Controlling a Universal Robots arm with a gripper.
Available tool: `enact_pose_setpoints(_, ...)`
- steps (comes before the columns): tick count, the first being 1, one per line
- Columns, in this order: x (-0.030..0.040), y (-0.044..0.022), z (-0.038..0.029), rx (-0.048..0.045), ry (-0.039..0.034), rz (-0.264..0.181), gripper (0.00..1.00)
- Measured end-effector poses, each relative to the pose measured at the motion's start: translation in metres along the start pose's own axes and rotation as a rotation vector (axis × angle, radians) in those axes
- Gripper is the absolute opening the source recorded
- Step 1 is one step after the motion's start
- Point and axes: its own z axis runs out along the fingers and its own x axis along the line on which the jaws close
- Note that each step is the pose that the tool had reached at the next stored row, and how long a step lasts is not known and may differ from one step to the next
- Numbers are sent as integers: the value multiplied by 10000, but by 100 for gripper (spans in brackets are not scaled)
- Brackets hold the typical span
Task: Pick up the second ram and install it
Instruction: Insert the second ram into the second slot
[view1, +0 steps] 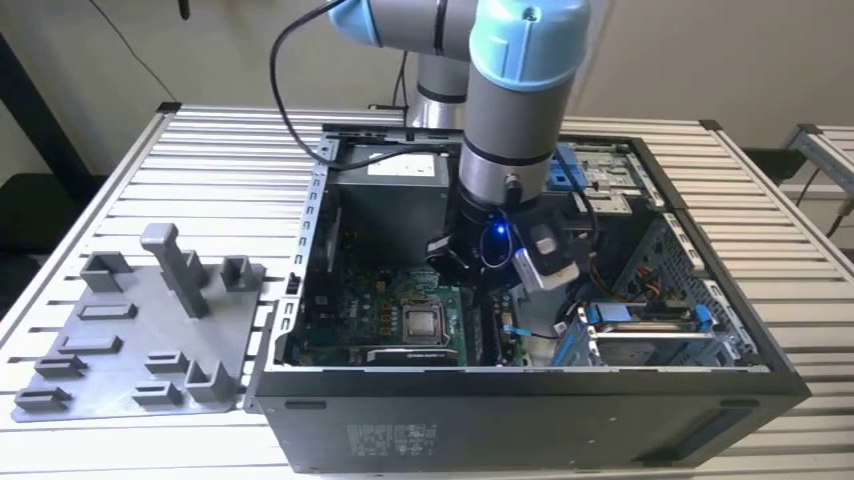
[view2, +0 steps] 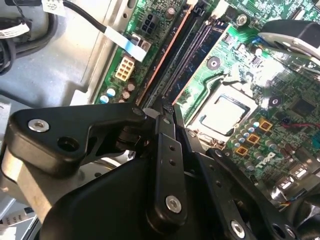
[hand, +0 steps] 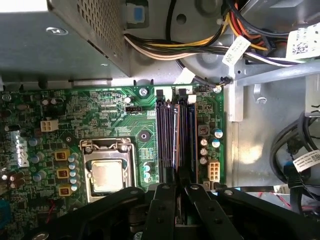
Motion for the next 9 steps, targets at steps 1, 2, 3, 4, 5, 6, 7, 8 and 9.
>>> enact_pose_setpoints(1, 9, -1, 2, 0, -6, -8, 14)
enact_pose_setpoints(2, 18, -2, 3, -2, -10, -19, 14)
enact_pose_setpoints(3, 24, -2, 5, -5, -11, -36, 14)
enact_pose_setpoints(4, 26, -2, 7, -9, -12, -66, 14)
enact_pose_setpoints(5, 26, -2, 8, -10, -12, -113, 14)
enact_pose_setpoints(6, 27, -2, 8, -12, -14, -161, 14)
enact_pose_setpoints(7, 28, -2, 8, -14, -15, -203, 14)
enact_pose_setpoints(8, 28, -2, 9, -16, -16, -233, 14)
enact_pose_setpoints(9, 28, -2, 10, -19, -16, -257, 14)
